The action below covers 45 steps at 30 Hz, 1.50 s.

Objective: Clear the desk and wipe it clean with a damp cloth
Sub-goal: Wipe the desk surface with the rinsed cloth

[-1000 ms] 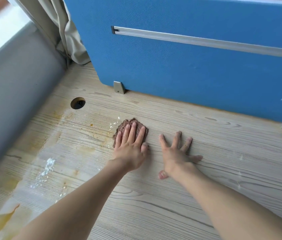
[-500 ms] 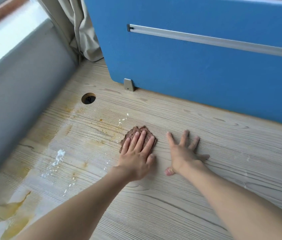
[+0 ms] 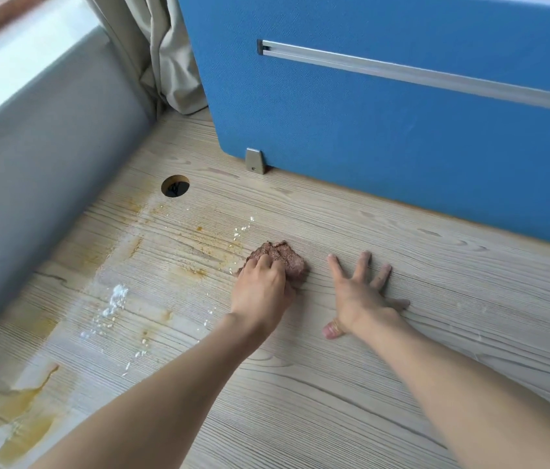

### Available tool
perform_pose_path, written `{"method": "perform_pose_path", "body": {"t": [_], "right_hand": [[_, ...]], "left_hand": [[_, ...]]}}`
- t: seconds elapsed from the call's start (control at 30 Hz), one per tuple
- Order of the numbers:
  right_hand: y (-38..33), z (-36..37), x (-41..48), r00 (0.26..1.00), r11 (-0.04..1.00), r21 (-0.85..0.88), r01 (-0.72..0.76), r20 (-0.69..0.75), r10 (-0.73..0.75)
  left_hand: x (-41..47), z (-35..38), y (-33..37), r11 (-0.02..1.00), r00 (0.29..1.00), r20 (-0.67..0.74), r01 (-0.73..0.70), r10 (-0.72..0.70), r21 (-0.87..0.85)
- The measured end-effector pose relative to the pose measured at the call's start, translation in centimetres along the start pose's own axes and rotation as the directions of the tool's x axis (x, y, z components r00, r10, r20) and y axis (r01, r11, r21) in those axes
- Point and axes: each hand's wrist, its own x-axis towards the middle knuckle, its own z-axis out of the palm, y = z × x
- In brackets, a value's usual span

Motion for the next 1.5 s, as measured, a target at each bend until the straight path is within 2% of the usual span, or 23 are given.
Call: {"method": "perform_pose_path", "body": {"t": [0.07, 0.1, 0.17, 0.23, 0.3, 0.33, 0.37, 0.4, 0.47, 0.53, 0.57, 0.63, 0.73, 0.8, 0.87, 1.03, 1.17, 1.27, 1.4, 1.5], "right_hand": [[0.0, 0.0, 0.0, 1.000, 1.000, 0.003, 0.005, -0.004, -0.005], [0.0, 0.0, -0.1, 1.000, 1.000, 0.008, 0.007, -0.005, -0.007], [0.0, 0.0, -0.1, 1.000, 1.000, 0.016, 0.011, -0.004, -0.011], [0.1, -0.1, -0.1, 1.000, 1.000, 0.024, 0.016, 0.002, -0.016], [0.1, -0.1, -0.1, 1.000, 0.999, 0.028, 0.021, 0.006, -0.021], [0.0, -0.1, -0.1, 1.000, 0.999, 0.029, 0.020, 0.007, -0.021], [0.0, 0.0, 0.0, 1.000, 0.999, 0.029, 0.017, 0.007, -0.017], [0.0, 0.0, 0.0, 1.000, 1.000, 0.024, 0.013, 0.008, -0.014], [-0.1, 0.1, 0.2, 1.000, 1.000, 0.015, 0.009, 0.004, -0.009], [-0.1, 0.1, 0.2, 1.000, 1.000, 0.014, 0.003, 0.001, -0.003], [-0.1, 0.1, 0.2, 1.000, 1.000, 0.011, 0.000, -0.001, 0.000], [-0.1, 0.1, 0.3, 1.000, 1.000, 0.001, -0.009, -0.002, 0.009], [-0.3, 0.1, 0.4, 1.000, 1.000, -0.007, -0.015, -0.012, 0.015], [-0.3, 0.2, 0.5, 1.000, 1.000, 0.002, -0.015, -0.008, 0.015], [-0.2, 0.2, 0.4, 1.000, 1.000, 0.011, -0.012, -0.001, 0.012], [-0.2, 0.1, 0.4, 1.000, 1.000, -0.014, -0.020, -0.008, 0.020], [-0.3, 0.2, 0.0, 0.999, 0.998, -0.056, 0.000, -0.050, -0.003], [-1.1, 1.5, -0.9, 0.989, 0.989, -0.120, 0.083, -0.110, -0.096], [-2.2, 3.7, -1.8, 0.994, 0.982, -0.154, 0.110, 0.008, -0.110], [-2.5, 4.1, -1.5, 0.996, 0.981, -0.175, 0.084, -0.027, -0.090]], "left_hand": [[0.2, -1.3, -0.2, 0.971, 0.995, -0.010, 0.095, -0.099, -0.219], [0.4, -2.2, -0.5, 0.918, 0.986, 0.017, 0.162, -0.167, -0.363], [0.8, -4.1, -1.1, 0.730, 0.958, 0.109, 0.274, -0.266, -0.626], [1.6, -5.6, -1.9, 0.556, 0.928, 0.207, 0.354, -0.310, -0.753], [2.4, -6.6, -3.2, 0.465, 0.892, 0.276, 0.427, -0.358, -0.775], [2.8, -6.7, -4.0, 0.478, 0.882, 0.273, 0.443, -0.384, -0.759], [2.9, -6.5, -4.7, 0.557, 0.882, 0.235, 0.445, -0.409, -0.701], [2.7, -6.2, -5.2, 0.686, 0.898, 0.162, 0.419, -0.409, -0.595], [1.6, -4.8, -5.2, 0.896, 0.966, 0.012, 0.246, -0.260, -0.369], [0.7, -3.0, -4.3, 0.975, 0.997, 0.019, 0.074, -0.072, -0.211], [0.5, -2.0, -3.8, 0.989, 0.997, 0.075, 0.045, -0.035, -0.139], [0.6, -0.3, -3.2, 0.999, 0.980, 0.193, 0.052, -0.048, -0.013], [-0.4, 1.4, -2.9, 0.997, 0.977, 0.212, -0.024, 0.007, 0.078], [-1.7, 2.2, -2.9, 0.988, 0.966, 0.238, -0.125, 0.102, 0.085], [-2.1, 2.5, -3.4, 0.982, 0.960, 0.243, -0.167, 0.141, 0.090], [0.4, 1.6, -3.4, 1.000, 0.981, 0.191, -0.020, 0.021, -0.009], [-2.1, 1.9, -1.1, 0.998, 0.984, 0.168, -0.063, 0.065, -0.015], [-2.6, 2.0, -1.0, 0.998, 0.993, 0.118, -0.023, 0.029, -0.054], [-2.2, 3.2, -2.5, 0.989, 0.982, 0.143, -0.133, 0.122, 0.065], [-0.9, 3.3, -3.2, 0.999, 0.992, 0.121, -0.038, 0.037, -0.002]]}}
